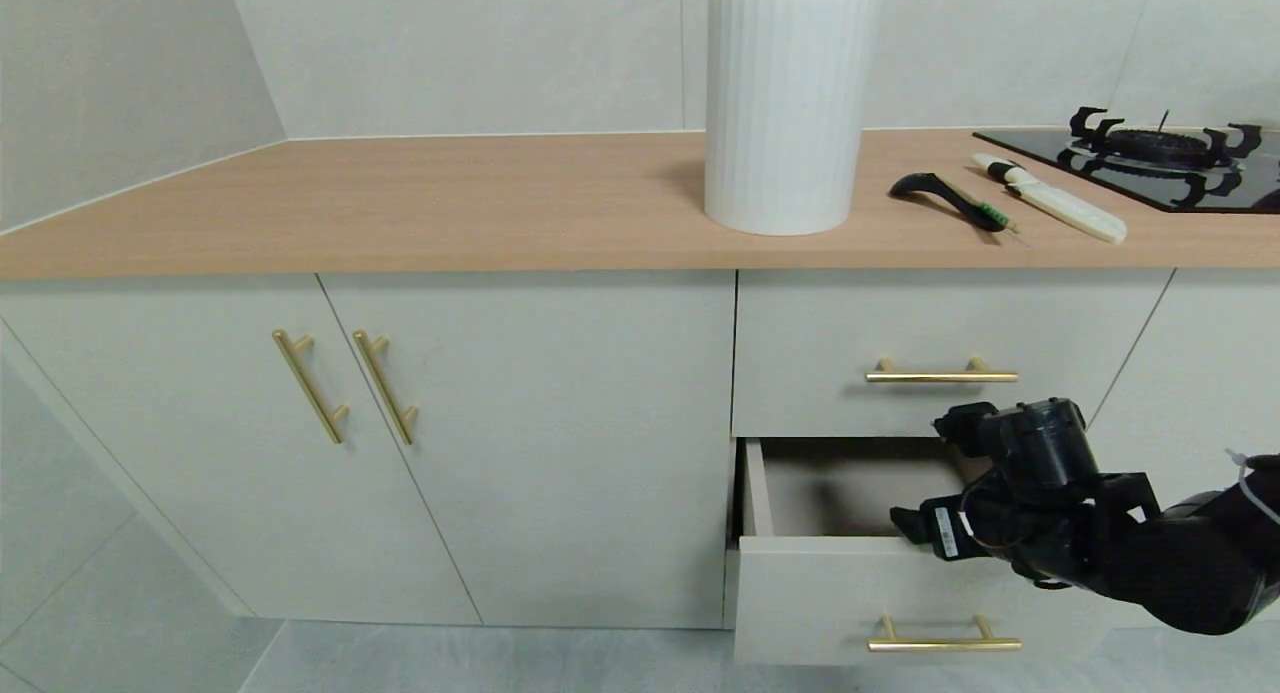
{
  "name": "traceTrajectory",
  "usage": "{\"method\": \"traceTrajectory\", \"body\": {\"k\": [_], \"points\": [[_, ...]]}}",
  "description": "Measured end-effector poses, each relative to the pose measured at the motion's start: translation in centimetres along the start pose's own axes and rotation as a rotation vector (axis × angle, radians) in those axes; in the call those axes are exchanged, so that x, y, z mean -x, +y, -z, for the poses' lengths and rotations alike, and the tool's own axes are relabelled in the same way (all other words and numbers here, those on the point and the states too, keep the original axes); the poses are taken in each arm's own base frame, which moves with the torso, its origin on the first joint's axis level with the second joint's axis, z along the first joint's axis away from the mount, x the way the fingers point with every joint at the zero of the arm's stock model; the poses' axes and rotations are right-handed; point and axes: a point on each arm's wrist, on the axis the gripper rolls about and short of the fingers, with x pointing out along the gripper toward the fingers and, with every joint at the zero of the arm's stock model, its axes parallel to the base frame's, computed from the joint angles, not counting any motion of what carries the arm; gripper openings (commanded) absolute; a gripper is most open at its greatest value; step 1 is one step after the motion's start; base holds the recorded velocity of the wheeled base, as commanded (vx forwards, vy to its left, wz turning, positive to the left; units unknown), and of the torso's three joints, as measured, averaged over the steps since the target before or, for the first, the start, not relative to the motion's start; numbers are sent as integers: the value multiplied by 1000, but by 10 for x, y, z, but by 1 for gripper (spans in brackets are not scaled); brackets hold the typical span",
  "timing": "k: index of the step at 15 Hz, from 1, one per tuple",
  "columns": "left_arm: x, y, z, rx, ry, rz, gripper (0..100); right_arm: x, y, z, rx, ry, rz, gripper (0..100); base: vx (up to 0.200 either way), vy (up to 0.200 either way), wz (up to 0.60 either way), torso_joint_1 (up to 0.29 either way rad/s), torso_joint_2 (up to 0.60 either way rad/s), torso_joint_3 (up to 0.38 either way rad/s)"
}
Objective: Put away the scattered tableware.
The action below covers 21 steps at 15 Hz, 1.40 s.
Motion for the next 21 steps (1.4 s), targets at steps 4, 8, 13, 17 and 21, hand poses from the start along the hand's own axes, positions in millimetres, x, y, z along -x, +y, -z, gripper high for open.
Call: {"method": "traceTrajectory", "body": {"k": [4, 8, 13, 17, 21], "points": [[0, 0, 0, 0, 0, 0, 100, 19, -2, 2, 42, 85, -29, 100, 0, 0, 0, 0, 0, 0], [0, 0, 0, 0, 0, 0, 100, 41, -1, 5, 118, 169, -64, 100, 0, 0, 0, 0, 0, 0], [0, 0, 0, 0, 0, 0, 100, 65, 1, 16, 255, 281, -94, 100, 0, 0, 0, 0, 0, 0], [0, 0, 0, 0, 0, 0, 100, 83, 1, 27, 375, 390, -119, 100, 0, 0, 0, 0, 0, 0], [0, 0, 0, 0, 0, 0, 100, 95, 2, 36, 466, 466, -139, 100, 0, 0, 0, 0, 0, 0]]}}
